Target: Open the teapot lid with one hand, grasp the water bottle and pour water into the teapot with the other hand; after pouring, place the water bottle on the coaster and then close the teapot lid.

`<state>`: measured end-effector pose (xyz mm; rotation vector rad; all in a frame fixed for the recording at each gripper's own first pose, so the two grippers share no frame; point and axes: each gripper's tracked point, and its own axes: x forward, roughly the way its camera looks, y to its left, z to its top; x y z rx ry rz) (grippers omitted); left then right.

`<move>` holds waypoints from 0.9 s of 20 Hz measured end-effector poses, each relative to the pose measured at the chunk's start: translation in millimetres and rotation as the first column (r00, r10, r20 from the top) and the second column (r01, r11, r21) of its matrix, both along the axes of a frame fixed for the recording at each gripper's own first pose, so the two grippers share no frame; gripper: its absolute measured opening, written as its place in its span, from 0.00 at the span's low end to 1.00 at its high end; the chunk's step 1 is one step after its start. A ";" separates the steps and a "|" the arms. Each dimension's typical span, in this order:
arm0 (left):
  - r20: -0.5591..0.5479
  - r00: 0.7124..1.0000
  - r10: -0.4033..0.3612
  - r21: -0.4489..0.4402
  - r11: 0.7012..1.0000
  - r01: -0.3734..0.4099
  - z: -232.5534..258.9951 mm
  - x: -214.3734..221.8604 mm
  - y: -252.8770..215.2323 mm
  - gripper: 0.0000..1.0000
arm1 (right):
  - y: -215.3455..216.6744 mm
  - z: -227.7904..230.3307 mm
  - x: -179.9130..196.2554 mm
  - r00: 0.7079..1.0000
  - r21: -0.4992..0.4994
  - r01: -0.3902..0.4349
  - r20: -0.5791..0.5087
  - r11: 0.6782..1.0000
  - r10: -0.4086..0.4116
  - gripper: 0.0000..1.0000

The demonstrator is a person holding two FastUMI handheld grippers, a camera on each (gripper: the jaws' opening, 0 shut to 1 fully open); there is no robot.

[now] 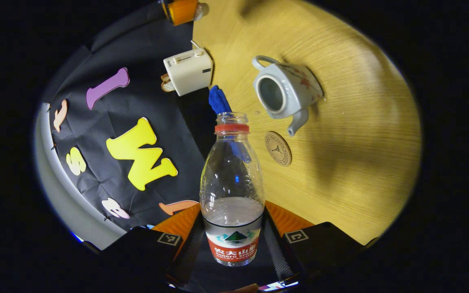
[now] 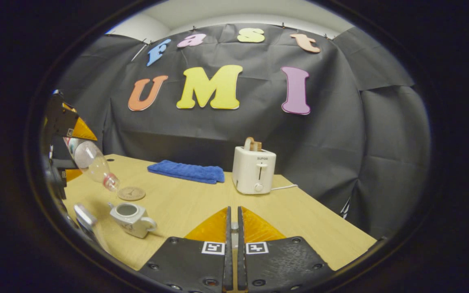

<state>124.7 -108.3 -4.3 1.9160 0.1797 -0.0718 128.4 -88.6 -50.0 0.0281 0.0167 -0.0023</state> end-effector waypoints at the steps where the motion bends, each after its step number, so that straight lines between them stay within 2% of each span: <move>1: 0.009 1.000 0.000 -0.037 0.999 0.000 5.0 2.6 -0.4 0.77 | -2.2 -0.2 0.2 1.000 -0.002 0.005 -0.002 1.000 -0.005 0.04; 6: 0.053 0.998 0.043 -0.223 0.974 -0.030 32.7 8.2 9.6 0.77 | -5.9 -3.4 1.7 1.000 -0.006 0.011 -0.010 1.000 -0.011 0.04; 9: 0.080 0.995 0.054 -0.378 0.926 -0.020 49.2 13.6 11.5 0.77 | -4.0 -4.7 2.4 1.000 -0.012 0.009 -0.016 1.000 -0.009 0.04; 11: 0.101 0.991 0.088 -0.491 0.871 -0.028 56.2 14.9 15.6 0.77 | -1.7 -5.8 2.4 1.000 -0.018 0.007 -0.017 1.000 -0.007 0.04; 13: 0.135 0.986 0.100 -0.583 0.812 -0.003 66.7 15.3 12.0 0.77 | 2.3 -7.4 3.3 1.000 -0.029 0.002 -0.020 1.000 -0.003 0.04; 18: 0.140 0.981 0.131 -0.789 0.614 0.030 62.5 17.9 2.0 0.76 | 10.1 -8.9 3.5 1.000 -0.032 -0.016 -0.024 0.999 0.016 0.04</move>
